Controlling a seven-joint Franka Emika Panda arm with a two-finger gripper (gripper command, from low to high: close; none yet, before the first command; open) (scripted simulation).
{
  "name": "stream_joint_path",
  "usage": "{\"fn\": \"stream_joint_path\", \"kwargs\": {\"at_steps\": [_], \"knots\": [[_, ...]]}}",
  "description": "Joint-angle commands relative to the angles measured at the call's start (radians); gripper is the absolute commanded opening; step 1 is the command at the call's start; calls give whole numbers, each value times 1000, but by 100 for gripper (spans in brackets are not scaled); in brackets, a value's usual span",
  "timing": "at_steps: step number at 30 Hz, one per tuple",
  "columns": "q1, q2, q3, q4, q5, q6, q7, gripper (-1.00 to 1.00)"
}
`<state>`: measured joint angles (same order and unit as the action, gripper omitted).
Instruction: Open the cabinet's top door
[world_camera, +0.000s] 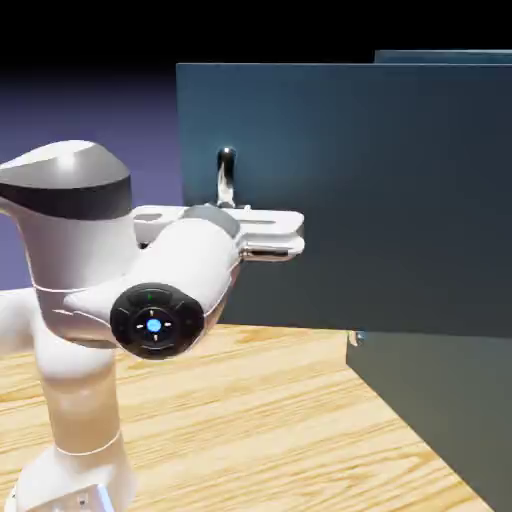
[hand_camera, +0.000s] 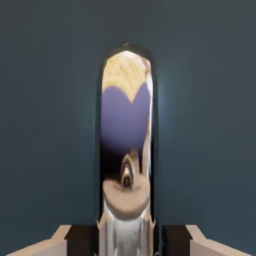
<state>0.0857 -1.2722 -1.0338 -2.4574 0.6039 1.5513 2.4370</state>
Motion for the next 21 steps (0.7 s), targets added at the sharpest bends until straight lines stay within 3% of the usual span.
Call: {"fn": "stream_joint_path", "kwargs": {"at_steps": [1,21], "knots": [[27,6,-24,36,-16,-34,3,-100],[594,-5,-317,761,-164,-572,126,-100]]}}
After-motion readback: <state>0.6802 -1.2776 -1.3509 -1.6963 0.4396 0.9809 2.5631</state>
